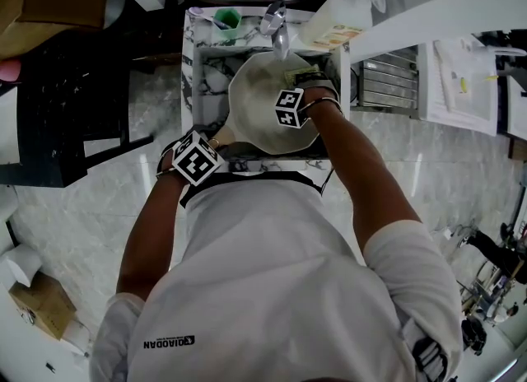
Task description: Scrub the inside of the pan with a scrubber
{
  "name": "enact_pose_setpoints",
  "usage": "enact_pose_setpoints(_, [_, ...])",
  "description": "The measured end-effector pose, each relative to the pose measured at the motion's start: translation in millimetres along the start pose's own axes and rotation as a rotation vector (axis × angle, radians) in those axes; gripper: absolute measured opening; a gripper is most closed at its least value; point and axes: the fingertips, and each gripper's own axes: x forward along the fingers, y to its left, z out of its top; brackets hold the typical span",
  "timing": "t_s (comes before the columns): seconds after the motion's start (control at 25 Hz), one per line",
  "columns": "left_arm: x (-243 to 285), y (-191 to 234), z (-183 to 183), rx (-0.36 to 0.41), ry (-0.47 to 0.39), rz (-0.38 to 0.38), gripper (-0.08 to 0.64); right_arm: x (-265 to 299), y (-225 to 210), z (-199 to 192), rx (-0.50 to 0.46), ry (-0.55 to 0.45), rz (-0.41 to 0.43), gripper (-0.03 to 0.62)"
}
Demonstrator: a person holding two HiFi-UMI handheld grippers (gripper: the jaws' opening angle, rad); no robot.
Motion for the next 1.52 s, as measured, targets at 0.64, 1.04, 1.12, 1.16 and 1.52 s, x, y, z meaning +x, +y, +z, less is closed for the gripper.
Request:
enact_pose_setpoints(0.64, [-1.3, 0.0, 1.2, 0.013, -0.008, 0.008, 0.190, -21.3, 82.1, -10.3, 0.194, 0.060, 0.447, 0.086])
enact_pose_setpoints(1.04, [-1.2, -0.8, 0.7, 0.014, -0.008, 0.012, 0.190, -59.8, 127.8, 2.4, 0.339, 0.038, 0.756, 0.086])
enact_pose_setpoints(1.12, [-1.4, -0.3, 0.7, 0.014, -0.007, 0.014, 0.190, -62.7, 130.9, 8.1, 0.393, 0.011, 0.809, 0.086])
enact_pose_setpoints(1.16, [-1.5, 0.3, 1.2, 0.015, -0.007, 0.014, 0.190, -65.1, 132.2, 10.5, 0.418, 0.000, 0.839, 0.086])
enact_pose_setpoints(1.52, [-0.8, -0.2, 0.5, 0.017, -0.003, 0.018, 0.190, -105.5, 153.9, 45.2, 0.546, -0.114, 1.150, 0.086])
